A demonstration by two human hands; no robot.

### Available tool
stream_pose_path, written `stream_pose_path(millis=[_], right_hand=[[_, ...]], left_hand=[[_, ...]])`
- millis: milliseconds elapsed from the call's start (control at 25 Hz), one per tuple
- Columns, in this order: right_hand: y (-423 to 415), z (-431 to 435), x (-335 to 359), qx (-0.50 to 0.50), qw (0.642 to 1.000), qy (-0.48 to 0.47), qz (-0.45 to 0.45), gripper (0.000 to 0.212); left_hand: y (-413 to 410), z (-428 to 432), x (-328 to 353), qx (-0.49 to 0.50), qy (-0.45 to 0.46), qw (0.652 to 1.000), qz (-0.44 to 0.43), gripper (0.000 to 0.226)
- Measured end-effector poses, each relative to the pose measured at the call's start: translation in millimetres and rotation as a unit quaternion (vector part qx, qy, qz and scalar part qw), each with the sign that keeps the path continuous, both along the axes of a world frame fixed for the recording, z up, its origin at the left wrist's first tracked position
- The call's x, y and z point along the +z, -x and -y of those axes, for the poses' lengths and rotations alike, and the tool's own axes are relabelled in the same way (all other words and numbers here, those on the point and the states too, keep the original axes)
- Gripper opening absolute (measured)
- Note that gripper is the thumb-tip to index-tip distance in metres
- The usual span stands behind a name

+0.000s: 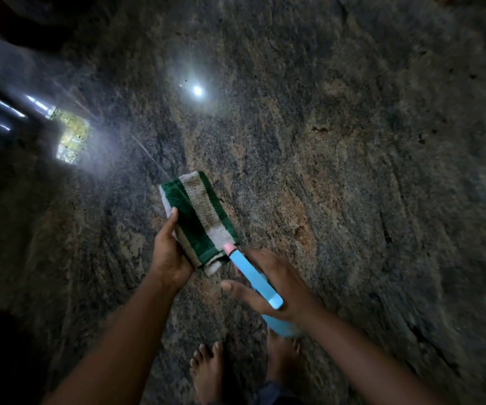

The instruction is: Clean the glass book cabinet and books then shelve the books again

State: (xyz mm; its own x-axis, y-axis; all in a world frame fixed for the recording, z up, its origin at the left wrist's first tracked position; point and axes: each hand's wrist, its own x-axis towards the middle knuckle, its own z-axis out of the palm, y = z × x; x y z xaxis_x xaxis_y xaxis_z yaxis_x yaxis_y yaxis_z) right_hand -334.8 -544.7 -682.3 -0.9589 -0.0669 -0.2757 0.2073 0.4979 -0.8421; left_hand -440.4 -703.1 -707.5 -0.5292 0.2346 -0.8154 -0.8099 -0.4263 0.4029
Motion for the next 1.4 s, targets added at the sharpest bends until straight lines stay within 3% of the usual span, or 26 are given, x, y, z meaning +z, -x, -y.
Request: stream_pose_path(millis=[80, 200, 280, 400, 480, 600, 680, 760, 880, 1000, 1120, 1280, 1320, 1400], right_hand=[[2, 2, -6, -0.030, 0.999, -0.045, -0.003, 0.044], [-6, -1, -10, -0.028, 0.998, 0.052, 0.015, 0.033], [-16, 2, -11, 0.027, 0.996, 0.083, 0.001, 0.044], [-21, 15, -20, 0.048, 0.998, -0.029, -0.022, 0.041], [-21, 19, -27, 0.017, 0.997, -0.066, 0.039, 0.040], [-35, 30, -34, 0.030, 0.998, 0.002, 0.060, 0.042], [-52, 35, -41, 0.042, 0.996, 0.062, 0.052, 0.057], [-72, 33, -57, -0.012, 0.999, 0.043, 0.011, 0.071], [-105, 32, -85, -0.116, 0.991, -0.044, -0.044, 0.076], [-142, 43, -108, -0.123, 0.992, -0.017, 0.006, 0.072], [-179, 41, -137, -0.083, 0.990, -0.092, 0.060, 0.073], [-220, 30, -131, -0.106, 0.978, -0.084, 0.160, 0.035], [-225, 27, -124, -0.093, 0.975, -0.085, 0.184, 0.035], [-227, 19, -115, -0.060, 0.969, -0.096, 0.219, 0.055]], left_hand=[[-4, -3, -1, -0.006, 0.003, 1.000, 0.002, 0.048], [-9, -2, -1, -0.003, 0.006, 1.000, 0.002, 0.047], [-13, -1, -2, -0.004, 0.014, 1.000, 0.001, 0.049], [-18, 3, -3, -0.008, 0.038, 0.999, 0.008, 0.050], [-19, 10, -5, 0.001, 0.042, 0.999, 0.009, 0.048], [-24, 24, -3, 0.007, 0.031, 1.000, 0.003, 0.043], [-27, 33, -1, 0.000, 0.035, 0.999, -0.002, 0.041], [-34, 43, -1, -0.007, 0.050, 0.999, -0.002, 0.039], [-56, 65, -5, -0.002, 0.074, 0.997, 0.017, 0.038], [-91, 91, -14, 0.011, 0.097, 0.994, 0.055, 0.037], [-124, 102, -22, 0.016, 0.106, 0.991, 0.084, 0.035], [-160, 100, -18, 0.013, 0.097, 0.991, 0.094, 0.033], [-167, 97, -13, 0.014, 0.095, 0.991, 0.095, 0.033], [-176, 92, -1, 0.013, 0.093, 0.991, 0.095, 0.032]])
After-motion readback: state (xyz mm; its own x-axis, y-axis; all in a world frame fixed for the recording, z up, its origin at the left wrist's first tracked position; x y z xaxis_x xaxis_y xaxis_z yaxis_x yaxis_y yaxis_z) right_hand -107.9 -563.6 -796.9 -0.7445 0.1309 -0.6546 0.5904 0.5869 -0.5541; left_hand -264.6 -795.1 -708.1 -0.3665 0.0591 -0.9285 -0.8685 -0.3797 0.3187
